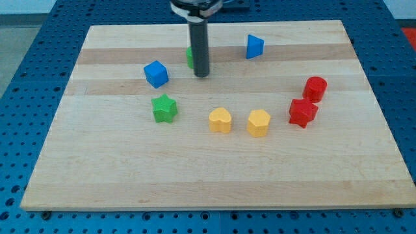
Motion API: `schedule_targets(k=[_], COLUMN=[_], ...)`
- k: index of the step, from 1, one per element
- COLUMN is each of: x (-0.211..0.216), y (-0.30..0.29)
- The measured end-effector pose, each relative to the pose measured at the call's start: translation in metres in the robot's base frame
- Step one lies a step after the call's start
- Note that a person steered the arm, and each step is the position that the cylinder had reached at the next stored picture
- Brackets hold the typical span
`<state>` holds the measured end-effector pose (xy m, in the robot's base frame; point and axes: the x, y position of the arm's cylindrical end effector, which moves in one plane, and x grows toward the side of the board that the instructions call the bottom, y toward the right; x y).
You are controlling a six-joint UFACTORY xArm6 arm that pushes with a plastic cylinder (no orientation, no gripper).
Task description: Slide the blue cube towards center
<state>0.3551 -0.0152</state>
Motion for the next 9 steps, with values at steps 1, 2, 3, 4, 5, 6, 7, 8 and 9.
schedule_targets(k=[1, 2, 3, 4, 5, 6, 7, 8, 9], x=[0.033, 0.012, -0.004, -0.025, -0.022, -0.003, -0.003, -0.003, 0.016], y=[-0.001, -0.016, -0.057, -0.079, -0.128, -0.121, -0.110, -0.185, -0.214])
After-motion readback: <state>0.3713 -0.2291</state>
